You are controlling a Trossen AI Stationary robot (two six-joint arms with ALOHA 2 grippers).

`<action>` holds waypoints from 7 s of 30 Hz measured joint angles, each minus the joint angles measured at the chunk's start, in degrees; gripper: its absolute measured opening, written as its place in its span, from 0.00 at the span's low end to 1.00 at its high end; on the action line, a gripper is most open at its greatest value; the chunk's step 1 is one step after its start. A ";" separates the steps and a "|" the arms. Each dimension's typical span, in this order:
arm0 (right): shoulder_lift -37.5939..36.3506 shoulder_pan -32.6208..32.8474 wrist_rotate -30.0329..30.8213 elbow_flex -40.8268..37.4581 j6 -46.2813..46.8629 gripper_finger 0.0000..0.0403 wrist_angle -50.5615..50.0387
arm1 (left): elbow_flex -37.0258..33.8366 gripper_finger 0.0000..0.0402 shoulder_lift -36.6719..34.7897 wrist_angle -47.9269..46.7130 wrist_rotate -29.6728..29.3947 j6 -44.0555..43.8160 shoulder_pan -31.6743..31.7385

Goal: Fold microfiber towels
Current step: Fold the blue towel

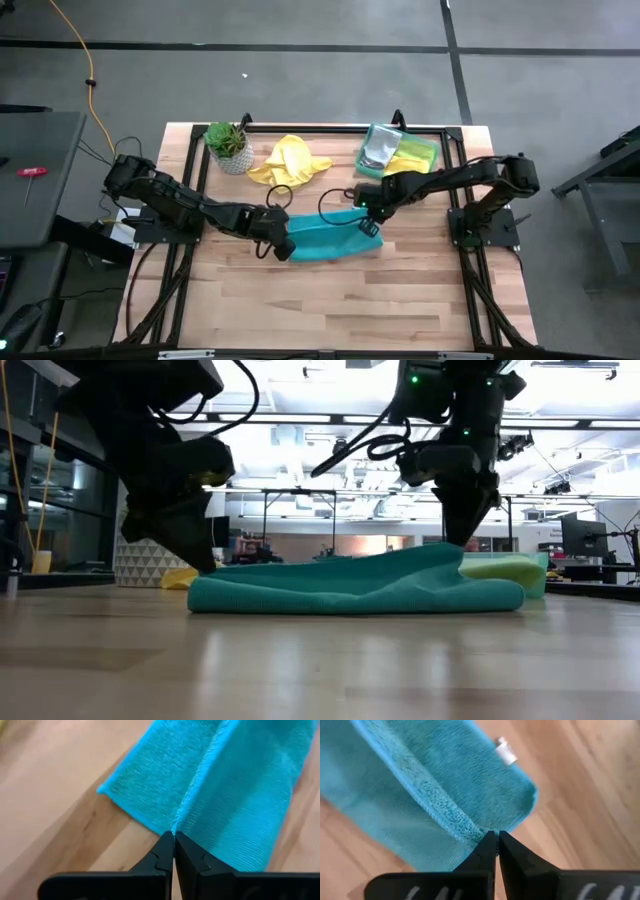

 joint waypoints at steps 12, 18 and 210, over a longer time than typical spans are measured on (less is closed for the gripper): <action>0.24 -2.74 3.88 0.01 7.16 0.00 -0.16 | 0.00 0.00 -0.02 0.01 -3.80 1.01 3.84; 2.85 -3.08 3.29 0.01 9.44 0.00 -0.22 | 0.00 0.00 -0.02 0.02 -3.78 1.59 5.25; 12.11 13.61 -1.27 0.00 -20.56 0.33 11.27 | 7.08 0.03 13.59 2.17 3.39 19.96 -14.48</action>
